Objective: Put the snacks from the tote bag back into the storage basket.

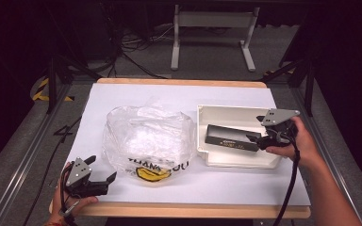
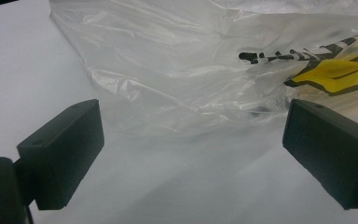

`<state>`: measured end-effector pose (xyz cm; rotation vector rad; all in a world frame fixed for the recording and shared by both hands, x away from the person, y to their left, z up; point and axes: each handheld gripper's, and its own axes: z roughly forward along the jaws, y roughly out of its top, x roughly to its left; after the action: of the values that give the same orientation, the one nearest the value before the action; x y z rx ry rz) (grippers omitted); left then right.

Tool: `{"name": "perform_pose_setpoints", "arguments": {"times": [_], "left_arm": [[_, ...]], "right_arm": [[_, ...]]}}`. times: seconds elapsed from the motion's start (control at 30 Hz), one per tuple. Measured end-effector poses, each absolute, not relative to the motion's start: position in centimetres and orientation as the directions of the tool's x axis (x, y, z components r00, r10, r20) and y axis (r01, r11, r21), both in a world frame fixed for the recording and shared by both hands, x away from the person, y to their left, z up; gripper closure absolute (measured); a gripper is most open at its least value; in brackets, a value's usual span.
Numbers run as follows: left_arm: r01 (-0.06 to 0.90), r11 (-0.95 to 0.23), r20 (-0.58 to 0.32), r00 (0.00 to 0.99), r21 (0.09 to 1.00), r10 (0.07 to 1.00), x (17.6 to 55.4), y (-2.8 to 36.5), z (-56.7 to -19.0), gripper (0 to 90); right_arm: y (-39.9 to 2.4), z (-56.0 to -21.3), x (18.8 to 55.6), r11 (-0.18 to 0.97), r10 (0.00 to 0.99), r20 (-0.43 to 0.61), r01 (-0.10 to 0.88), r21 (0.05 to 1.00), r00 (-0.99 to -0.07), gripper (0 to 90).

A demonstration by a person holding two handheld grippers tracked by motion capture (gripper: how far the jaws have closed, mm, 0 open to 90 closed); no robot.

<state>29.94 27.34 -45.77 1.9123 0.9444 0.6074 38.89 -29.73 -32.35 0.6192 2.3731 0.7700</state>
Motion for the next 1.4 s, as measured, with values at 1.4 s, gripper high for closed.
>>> {"name": "perform_pose_setpoints", "arguments": {"times": [1.4], "left_arm": [[0.362,-0.303,0.037,0.588,0.881,0.808,29.8,27.2,-45.6,6.2]], "right_arm": [[-34.7,-36.5,30.8,0.439,0.817,-0.263,0.257,0.861,-0.514,15.4]]}}
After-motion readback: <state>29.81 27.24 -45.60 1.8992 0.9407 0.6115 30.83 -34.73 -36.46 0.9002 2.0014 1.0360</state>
